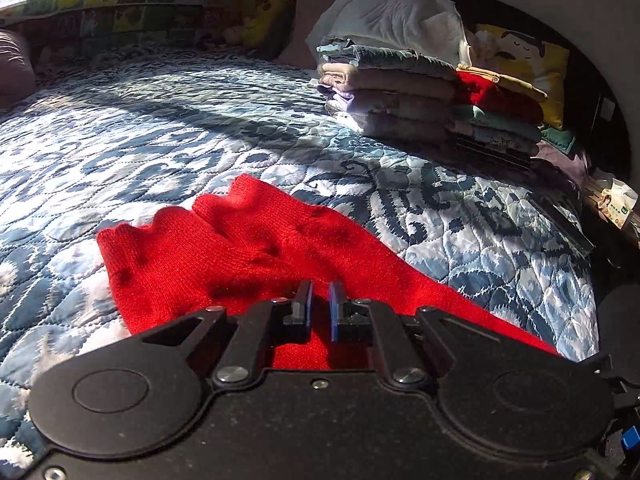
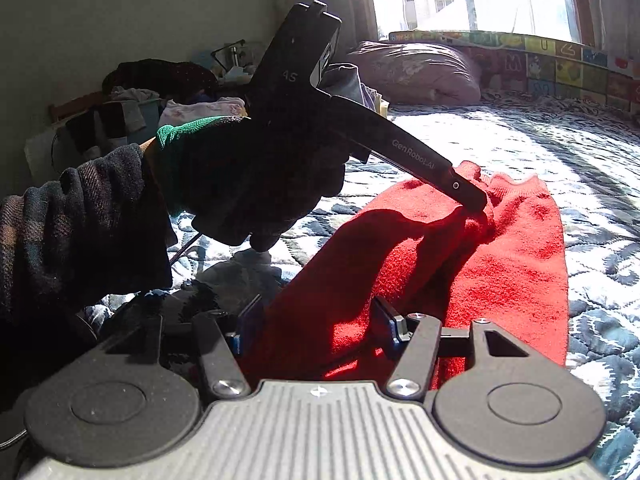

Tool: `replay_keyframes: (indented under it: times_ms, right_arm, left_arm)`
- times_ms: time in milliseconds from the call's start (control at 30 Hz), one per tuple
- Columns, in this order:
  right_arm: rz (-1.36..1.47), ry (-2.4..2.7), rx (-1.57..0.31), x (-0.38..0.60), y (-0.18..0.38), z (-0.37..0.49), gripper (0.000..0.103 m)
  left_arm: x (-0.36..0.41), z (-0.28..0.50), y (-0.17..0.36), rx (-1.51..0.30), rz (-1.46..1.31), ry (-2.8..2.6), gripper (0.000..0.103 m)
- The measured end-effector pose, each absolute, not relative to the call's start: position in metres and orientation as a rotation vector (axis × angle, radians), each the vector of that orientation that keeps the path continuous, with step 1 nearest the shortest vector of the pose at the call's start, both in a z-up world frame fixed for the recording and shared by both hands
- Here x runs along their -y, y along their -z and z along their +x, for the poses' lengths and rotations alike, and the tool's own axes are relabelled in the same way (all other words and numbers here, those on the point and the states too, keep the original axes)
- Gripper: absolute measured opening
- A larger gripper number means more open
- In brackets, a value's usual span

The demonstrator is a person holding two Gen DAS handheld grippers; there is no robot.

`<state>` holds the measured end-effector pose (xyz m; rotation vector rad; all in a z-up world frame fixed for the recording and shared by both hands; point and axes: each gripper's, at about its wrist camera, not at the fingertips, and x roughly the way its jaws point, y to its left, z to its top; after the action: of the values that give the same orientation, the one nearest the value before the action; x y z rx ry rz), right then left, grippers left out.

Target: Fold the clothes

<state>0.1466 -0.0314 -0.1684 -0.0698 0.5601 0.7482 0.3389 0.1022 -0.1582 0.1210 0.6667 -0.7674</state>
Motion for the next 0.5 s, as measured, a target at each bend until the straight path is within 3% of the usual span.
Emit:
replay_keyframes:
  times_ms: [133, 500]
  right_arm:
    - [-0.112, -0.744, -0.579, 0.023, 0.172, 0.145, 0.064]
    - [-0.094, -0.735, -0.546, 0.027, 0.173, 0.135, 0.064]
  left_arm:
    - [-0.097, 0.349, 0.163, -0.688, 0.108, 0.703, 0.005]
    - [-0.125, 0.318, 0.140, -0.642, -0.010, 0.743, 0.006]
